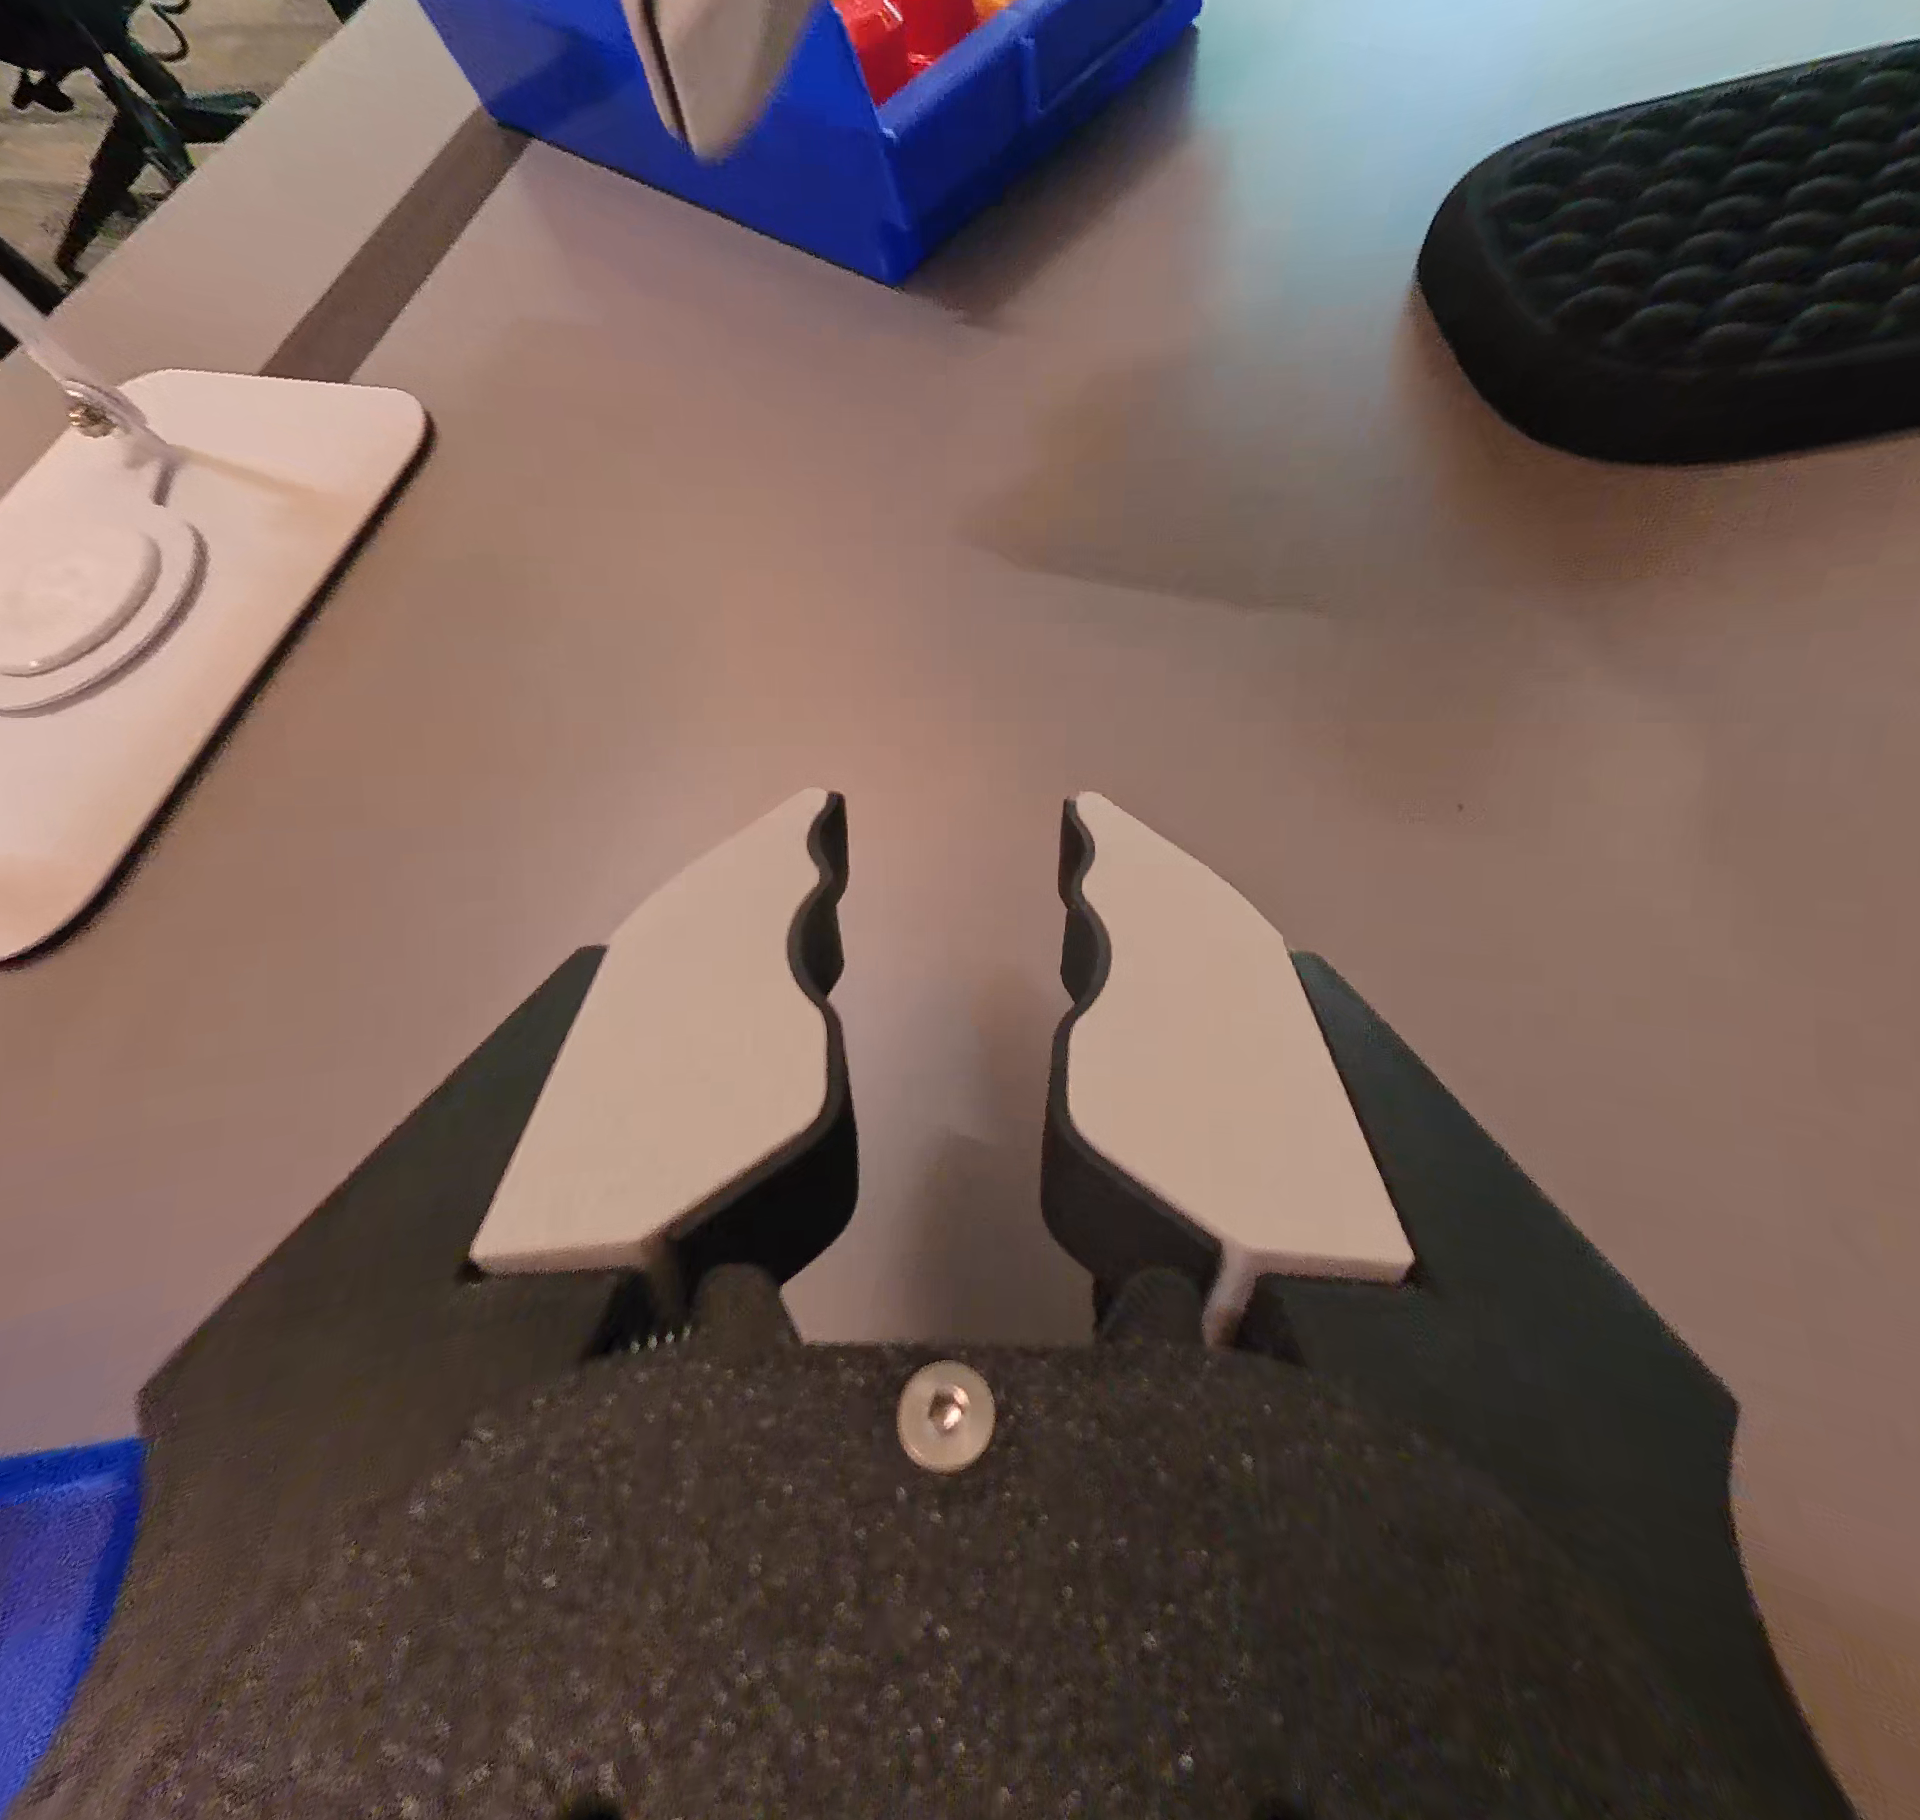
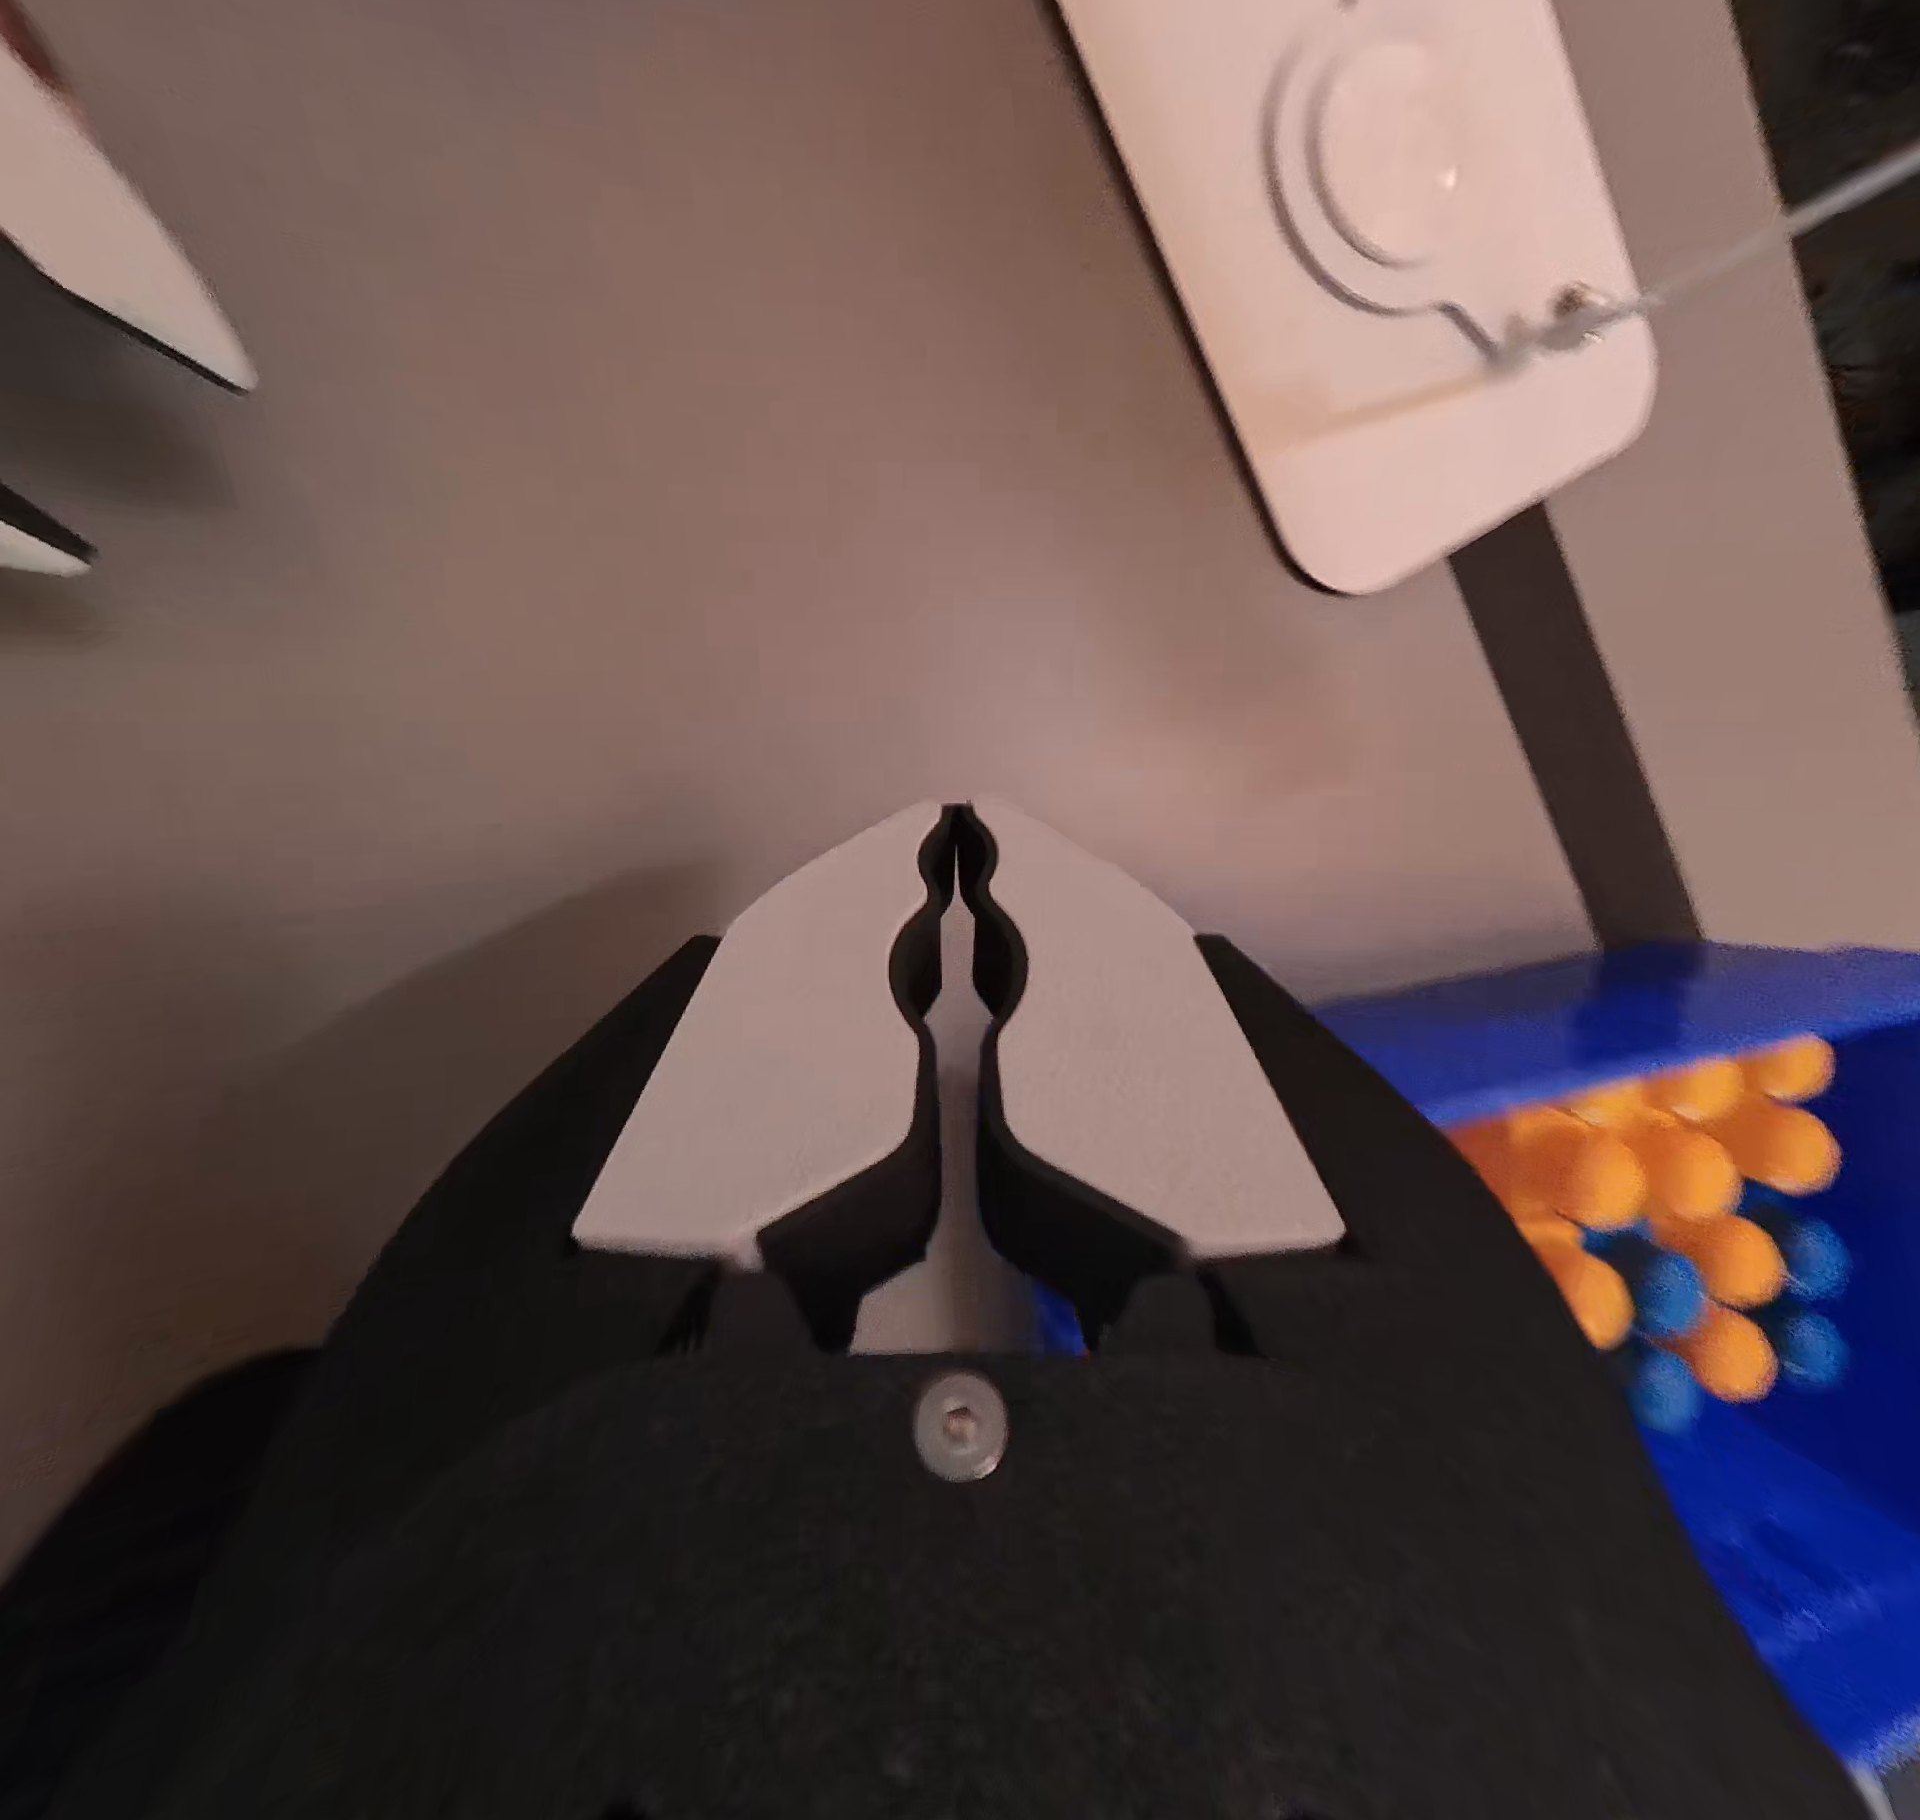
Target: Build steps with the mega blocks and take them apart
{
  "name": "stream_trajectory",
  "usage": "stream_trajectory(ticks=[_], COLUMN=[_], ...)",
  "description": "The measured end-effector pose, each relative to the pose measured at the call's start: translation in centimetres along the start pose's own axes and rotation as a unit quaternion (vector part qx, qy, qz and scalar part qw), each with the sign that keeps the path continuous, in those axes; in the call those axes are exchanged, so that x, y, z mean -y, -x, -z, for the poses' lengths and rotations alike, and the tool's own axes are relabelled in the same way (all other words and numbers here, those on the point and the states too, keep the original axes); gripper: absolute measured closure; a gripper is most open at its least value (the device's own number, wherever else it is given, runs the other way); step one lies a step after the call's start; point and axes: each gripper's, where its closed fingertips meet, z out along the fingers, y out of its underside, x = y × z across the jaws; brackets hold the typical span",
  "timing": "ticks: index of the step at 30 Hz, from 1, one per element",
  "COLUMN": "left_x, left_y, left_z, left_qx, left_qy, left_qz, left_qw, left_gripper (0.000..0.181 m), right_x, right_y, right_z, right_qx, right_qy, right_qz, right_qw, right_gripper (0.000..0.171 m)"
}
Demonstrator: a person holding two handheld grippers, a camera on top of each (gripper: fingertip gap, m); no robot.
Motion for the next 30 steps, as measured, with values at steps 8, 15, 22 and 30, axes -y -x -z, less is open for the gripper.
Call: stream_trajectory(ticks=[8,15,22,30], left_x=[0.4,0.5,0.7,1.8], left_y=[1.7,2.5,3.3,6.0], left_z=[1.1,1.5,1.6,3.8], left_qx=[0.031,0.047,0.070,0.150], left_qy=[-0.027,-0.043,-0.065,-0.122], left_qz=[0.020,0.036,0.038,0.051], left_qw=[0.999,0.997,0.995,0.980], left_gripper=[0.146,0.154,0.164,0.181], right_x=[3.1,3.6,3.4,4.6], right_y=[5.9,6.0,4.9,4.0], right_z=[-5.1,-7.7,-7.7,-6.0], right_qx=[0.035,-0.021,-0.060,-0.105], right_qy=[-0.048,-0.124,-0.170,-0.232], right_qz=[-0.060,-0.113,-0.142,-0.155], right_qw=[0.996,0.986,0.973,0.955], right_gripper=[0.171,0.171,0.171,0.171])
